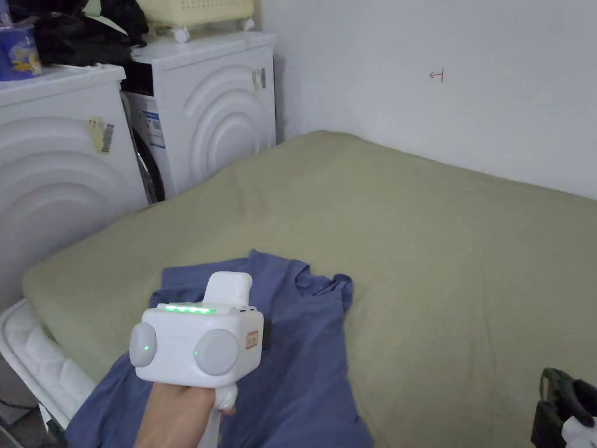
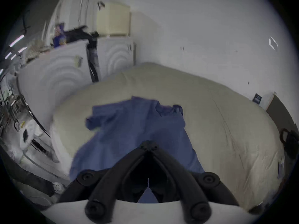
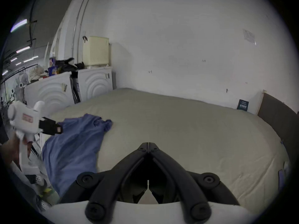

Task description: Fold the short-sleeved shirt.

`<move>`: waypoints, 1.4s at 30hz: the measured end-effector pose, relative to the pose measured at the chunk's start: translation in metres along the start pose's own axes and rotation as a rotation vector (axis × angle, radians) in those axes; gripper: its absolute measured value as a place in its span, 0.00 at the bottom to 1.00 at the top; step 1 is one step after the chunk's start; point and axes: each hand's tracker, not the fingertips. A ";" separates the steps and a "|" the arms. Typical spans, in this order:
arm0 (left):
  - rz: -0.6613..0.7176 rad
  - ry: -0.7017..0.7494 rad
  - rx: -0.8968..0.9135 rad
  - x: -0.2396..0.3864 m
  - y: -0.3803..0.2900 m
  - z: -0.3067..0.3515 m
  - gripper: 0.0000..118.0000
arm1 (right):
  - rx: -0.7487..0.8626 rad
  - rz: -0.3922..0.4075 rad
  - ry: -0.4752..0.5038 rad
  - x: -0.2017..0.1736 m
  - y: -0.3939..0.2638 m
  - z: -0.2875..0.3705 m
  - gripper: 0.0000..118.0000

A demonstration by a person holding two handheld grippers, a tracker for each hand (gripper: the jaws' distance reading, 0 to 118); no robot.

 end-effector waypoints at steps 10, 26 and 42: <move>0.033 -0.081 -0.214 0.012 -0.011 -0.082 1.00 | -0.128 -0.008 -0.048 0.032 -0.045 -0.005 0.00; -0.177 0.039 -0.136 0.054 0.004 -0.021 0.00 | -0.143 -0.086 -0.238 0.120 -0.071 0.138 0.00; -0.533 -0.590 0.010 0.402 0.019 0.115 0.00 | -0.067 -0.194 -0.473 0.197 -0.081 0.244 0.00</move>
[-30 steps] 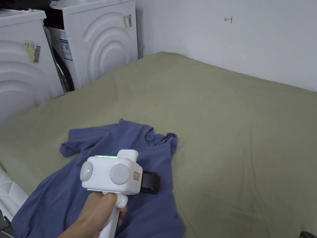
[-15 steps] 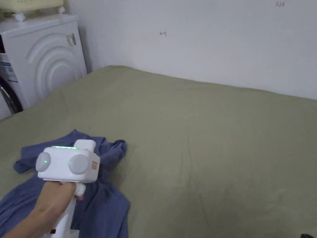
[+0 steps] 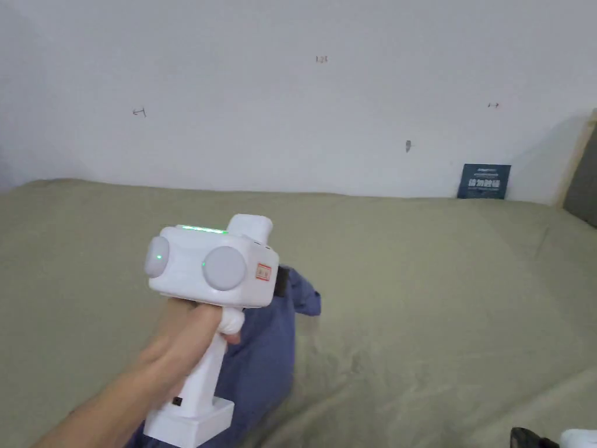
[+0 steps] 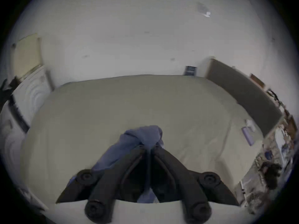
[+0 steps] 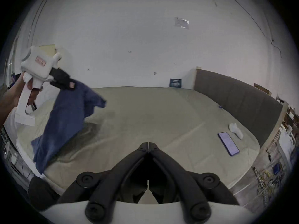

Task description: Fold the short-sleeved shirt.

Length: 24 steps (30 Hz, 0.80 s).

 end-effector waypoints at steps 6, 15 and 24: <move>-0.019 -0.141 -0.126 0.083 -0.021 -0.096 0.00 | -0.048 -0.028 -0.050 0.019 -0.010 -0.020 0.00; 0.058 -0.076 -0.252 0.062 -0.108 -0.179 0.91 | -0.106 -0.015 -0.049 0.022 -0.017 -0.056 0.00; 0.080 0.146 0.175 0.009 -0.125 0.029 0.88 | -0.030 -0.019 0.010 -0.004 -0.001 -0.043 0.00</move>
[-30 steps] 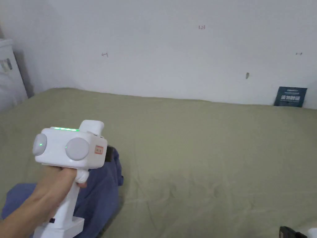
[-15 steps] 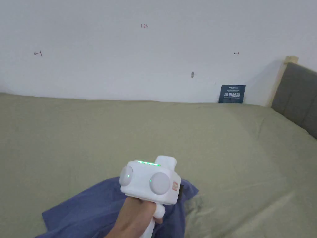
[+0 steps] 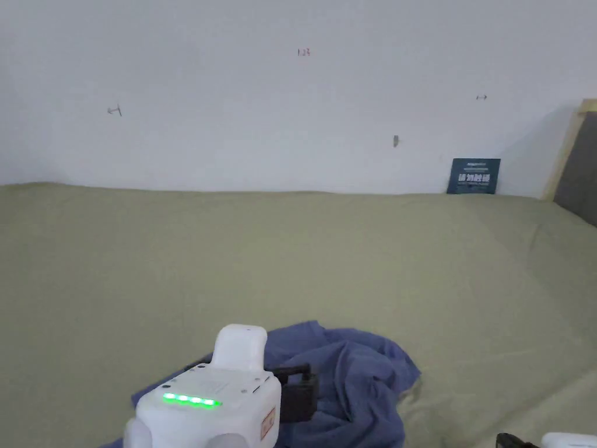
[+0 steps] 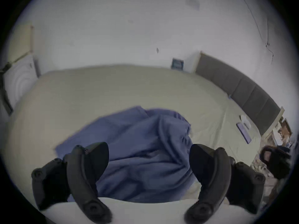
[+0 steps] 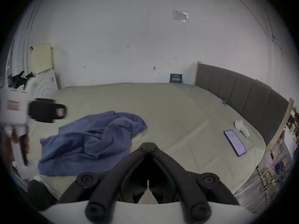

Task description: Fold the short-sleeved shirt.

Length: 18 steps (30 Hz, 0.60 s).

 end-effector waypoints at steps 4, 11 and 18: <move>0.048 0.150 0.147 -0.049 -0.013 0.104 0.17 | 0.064 0.018 0.031 -0.016 0.002 0.017 0.00; 0.156 0.307 0.206 -0.111 -0.045 0.206 0.00 | 0.111 0.008 0.083 -0.041 0.001 0.040 0.00; 0.216 0.314 0.054 -0.147 -0.054 0.182 0.00 | 0.113 0.008 0.101 -0.055 0.006 0.037 0.00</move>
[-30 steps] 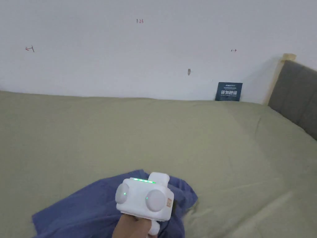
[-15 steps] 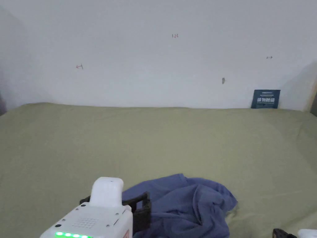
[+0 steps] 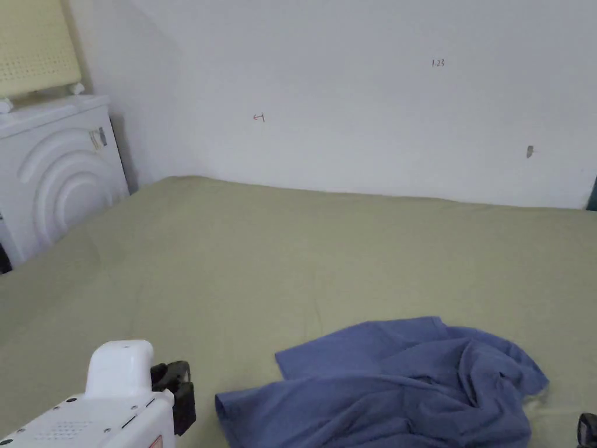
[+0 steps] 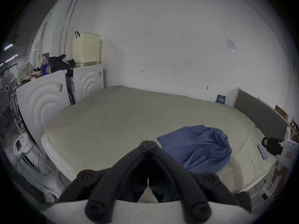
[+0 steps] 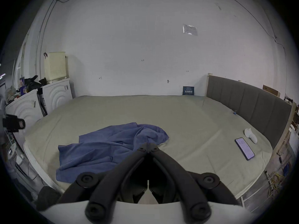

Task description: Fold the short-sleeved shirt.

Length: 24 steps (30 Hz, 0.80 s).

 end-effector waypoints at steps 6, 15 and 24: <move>-0.042 -0.040 -0.253 -0.007 -0.008 -0.107 0.00 | -0.042 0.003 0.002 -0.004 -0.004 -0.021 0.00; -0.180 0.030 -0.497 -0.020 -0.036 -0.254 0.99 | -0.148 0.030 -0.032 0.005 -0.020 -0.064 0.00; -0.203 -0.069 -0.429 -0.013 -0.038 -0.231 0.00 | -0.214 0.011 -0.073 0.044 -0.017 -0.124 0.00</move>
